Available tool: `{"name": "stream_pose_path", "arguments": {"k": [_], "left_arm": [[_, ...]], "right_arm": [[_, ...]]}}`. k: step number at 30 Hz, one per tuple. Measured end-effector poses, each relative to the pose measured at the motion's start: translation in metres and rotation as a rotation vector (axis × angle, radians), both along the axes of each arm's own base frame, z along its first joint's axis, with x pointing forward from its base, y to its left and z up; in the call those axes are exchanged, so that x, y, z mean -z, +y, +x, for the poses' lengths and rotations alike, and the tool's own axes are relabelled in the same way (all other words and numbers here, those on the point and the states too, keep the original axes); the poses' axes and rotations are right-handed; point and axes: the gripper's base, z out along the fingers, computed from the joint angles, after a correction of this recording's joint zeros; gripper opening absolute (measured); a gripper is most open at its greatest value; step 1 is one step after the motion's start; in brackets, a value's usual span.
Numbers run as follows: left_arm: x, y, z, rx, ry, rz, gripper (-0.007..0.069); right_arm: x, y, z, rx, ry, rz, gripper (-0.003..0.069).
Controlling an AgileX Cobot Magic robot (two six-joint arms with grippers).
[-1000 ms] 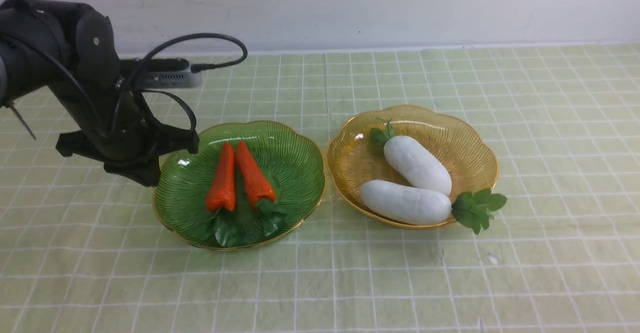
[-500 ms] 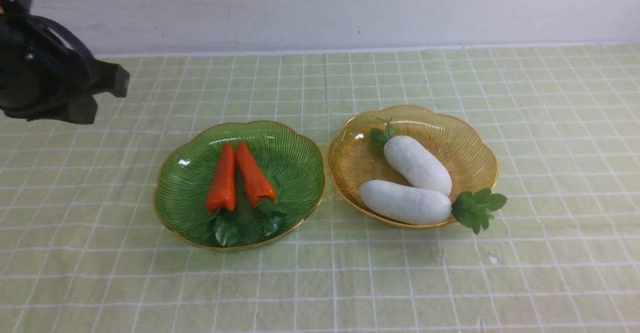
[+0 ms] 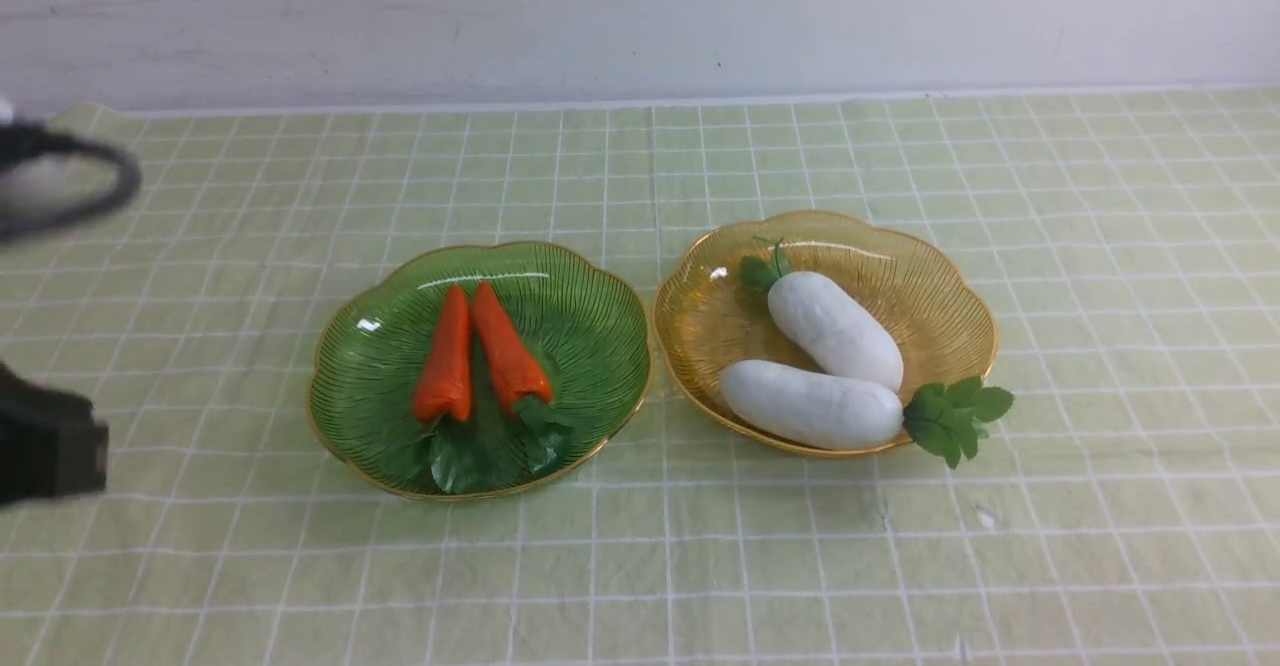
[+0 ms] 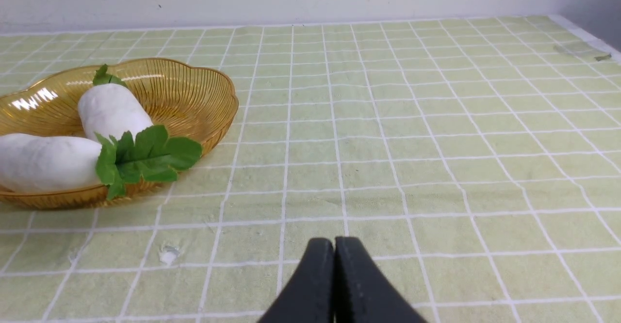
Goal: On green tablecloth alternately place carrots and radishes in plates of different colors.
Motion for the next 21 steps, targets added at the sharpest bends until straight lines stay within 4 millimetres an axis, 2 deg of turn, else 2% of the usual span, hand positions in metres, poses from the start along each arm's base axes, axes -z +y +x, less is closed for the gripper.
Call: {"name": "stream_pose_path", "arguments": {"k": [1,2,4,6,11,21], "left_arm": [[0.017,-0.004,-0.011,0.034,-0.02,-0.05,-0.0004],[0.026,-0.006,-0.022,0.069,-0.078,-0.09,-0.0004],[0.039,-0.01,-0.033,0.103,-0.218,-0.158,-0.0004],[0.043,-0.009,-0.038,0.106,-0.329,-0.172,-0.0004],[0.044,-0.004,-0.049,0.078,-0.537,-0.198,-0.0004],[0.042,-0.004,-0.053,0.071,-0.583,-0.221,-0.0004]], "right_arm": [[0.0,0.0,0.0,0.0,0.0,0.0,-0.0015],[0.0,0.0,0.0,0.0,0.0,0.0,-0.0015],[0.0,0.0,0.0,0.0,0.0,0.0,-0.0015],[0.0,0.0,0.0,0.0,0.0,0.0,-0.0015],[0.0,0.0,0.0,0.0,0.0,0.0,-0.0015],[0.0,0.0,0.0,0.0,0.0,0.0,-0.0015]]}}
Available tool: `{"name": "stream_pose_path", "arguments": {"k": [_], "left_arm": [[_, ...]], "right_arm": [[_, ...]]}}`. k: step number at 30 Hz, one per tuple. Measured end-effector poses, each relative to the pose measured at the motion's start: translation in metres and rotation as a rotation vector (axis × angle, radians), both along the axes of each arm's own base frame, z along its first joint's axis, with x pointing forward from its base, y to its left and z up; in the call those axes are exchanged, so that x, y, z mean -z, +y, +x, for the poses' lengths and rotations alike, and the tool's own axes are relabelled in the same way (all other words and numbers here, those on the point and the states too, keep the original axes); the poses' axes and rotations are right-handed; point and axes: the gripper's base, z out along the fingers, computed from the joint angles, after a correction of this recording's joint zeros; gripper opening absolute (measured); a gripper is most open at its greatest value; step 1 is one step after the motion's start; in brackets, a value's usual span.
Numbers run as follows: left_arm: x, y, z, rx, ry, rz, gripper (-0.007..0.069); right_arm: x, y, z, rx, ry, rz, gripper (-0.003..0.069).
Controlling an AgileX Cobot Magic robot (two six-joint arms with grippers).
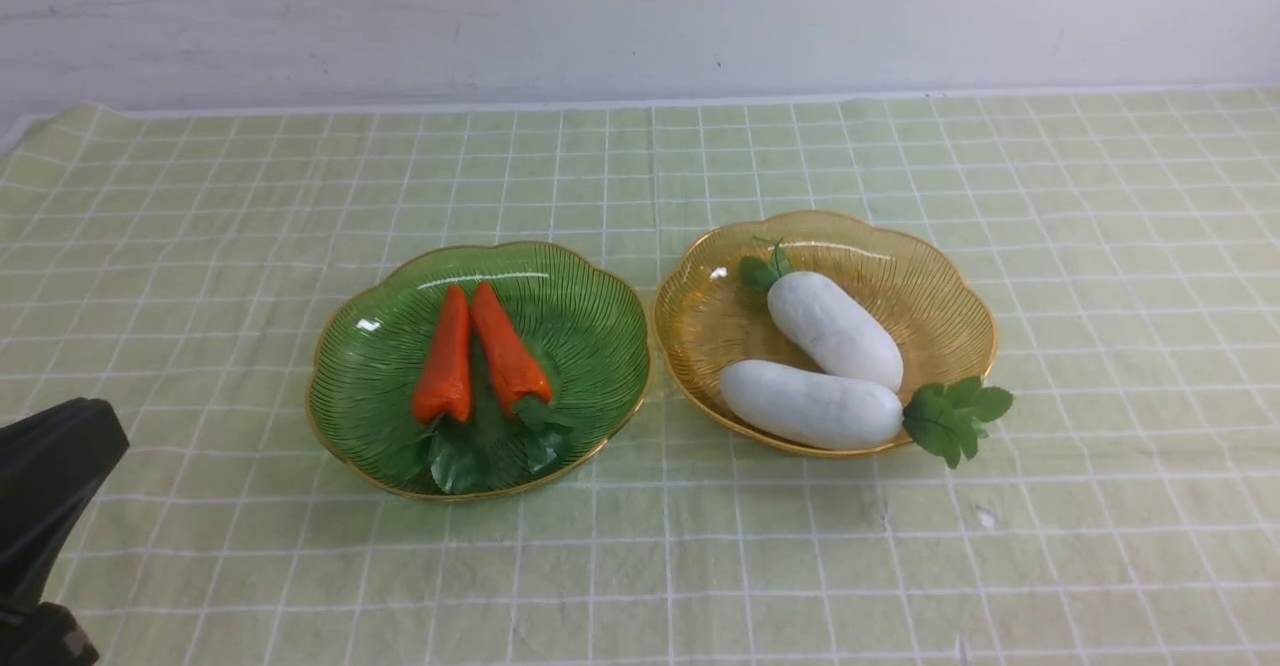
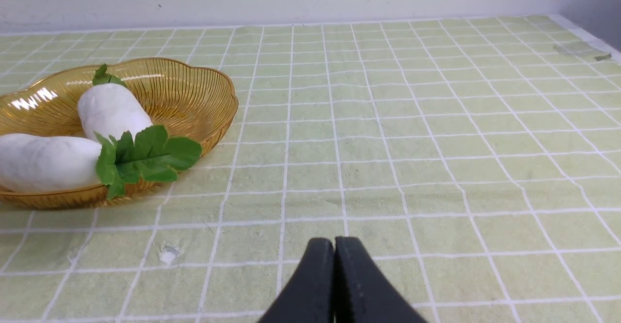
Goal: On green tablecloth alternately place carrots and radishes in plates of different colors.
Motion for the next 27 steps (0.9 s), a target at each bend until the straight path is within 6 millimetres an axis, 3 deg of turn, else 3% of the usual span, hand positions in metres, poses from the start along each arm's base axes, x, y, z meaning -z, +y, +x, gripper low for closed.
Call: {"name": "stream_pose_path", "arguments": {"k": [8,16,21,27], "left_arm": [[0.004,0.001,0.001,-0.009,-0.011,0.026,-0.0004],[0.085,0.014,-0.011,-0.094,0.018,0.212,0.0003],[0.123,0.02,-0.019,-0.165,0.05,0.18,0.0003],[0.139,0.024,-0.024,-0.233,0.103,0.124,0.0003]], "right_arm": [[0.0,0.0,0.0,0.0,0.0,0.0,-0.0015],[0.0,0.0,0.0,0.0,0.001,0.0,-0.0015],[0.0,0.0,0.0,0.0,0.001,0.0,-0.0015],[0.0,0.0,0.0,0.0,0.001,0.001,-0.0015]]}}
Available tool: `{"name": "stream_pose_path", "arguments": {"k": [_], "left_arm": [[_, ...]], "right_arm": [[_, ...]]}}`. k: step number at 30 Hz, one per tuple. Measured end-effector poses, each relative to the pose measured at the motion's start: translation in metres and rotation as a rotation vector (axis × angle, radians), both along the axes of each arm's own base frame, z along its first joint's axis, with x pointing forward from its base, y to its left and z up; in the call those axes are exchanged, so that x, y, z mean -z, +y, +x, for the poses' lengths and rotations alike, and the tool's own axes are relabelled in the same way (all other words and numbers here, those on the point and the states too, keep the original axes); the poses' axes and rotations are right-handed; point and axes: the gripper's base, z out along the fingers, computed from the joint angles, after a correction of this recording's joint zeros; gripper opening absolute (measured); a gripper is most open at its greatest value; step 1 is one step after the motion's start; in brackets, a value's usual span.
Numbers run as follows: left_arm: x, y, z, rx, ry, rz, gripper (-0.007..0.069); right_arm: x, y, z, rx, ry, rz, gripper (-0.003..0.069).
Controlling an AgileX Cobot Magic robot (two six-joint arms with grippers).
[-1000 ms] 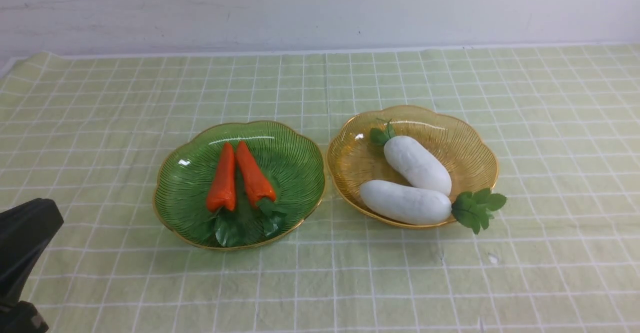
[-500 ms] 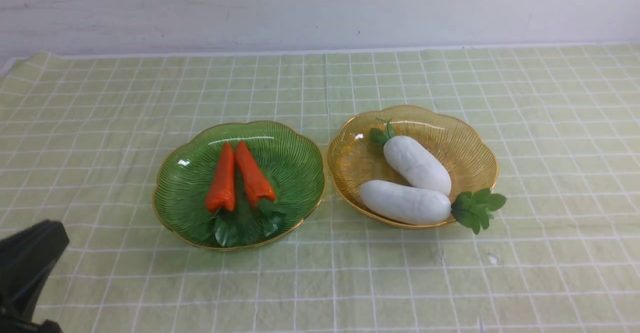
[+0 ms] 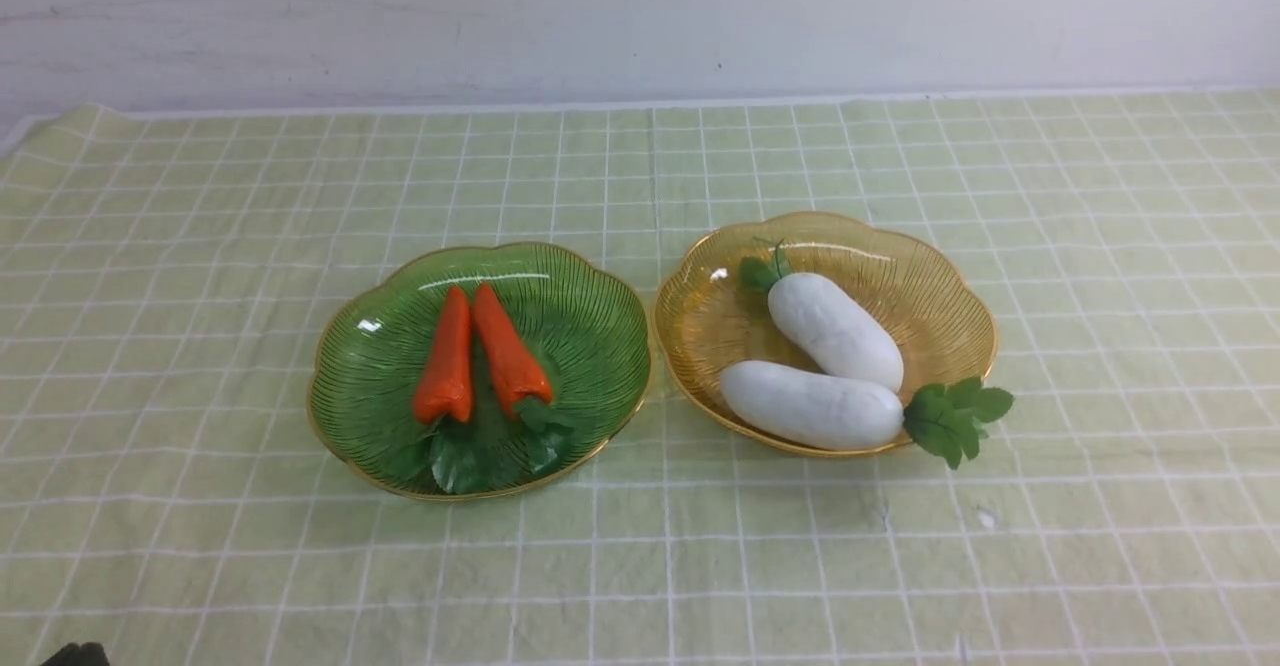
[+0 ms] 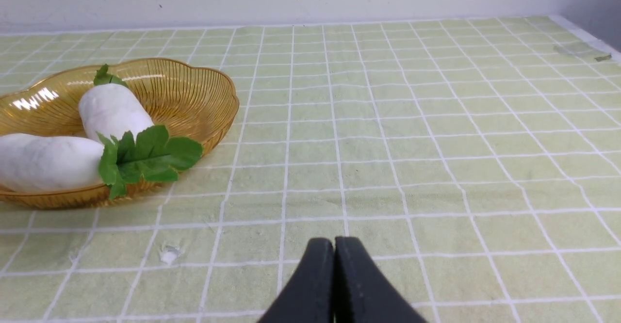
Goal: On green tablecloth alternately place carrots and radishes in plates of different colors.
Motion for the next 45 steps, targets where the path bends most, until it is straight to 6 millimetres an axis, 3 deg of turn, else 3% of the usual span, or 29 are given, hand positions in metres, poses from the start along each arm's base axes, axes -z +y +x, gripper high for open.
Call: {"name": "stream_pose_path", "arguments": {"k": [45], "left_arm": [[0.0035,-0.0008,-0.0009,0.02,0.034,0.016,0.0003]], "right_arm": [[0.0001,0.0,0.0,0.0,0.001,0.0,-0.0015]]}}
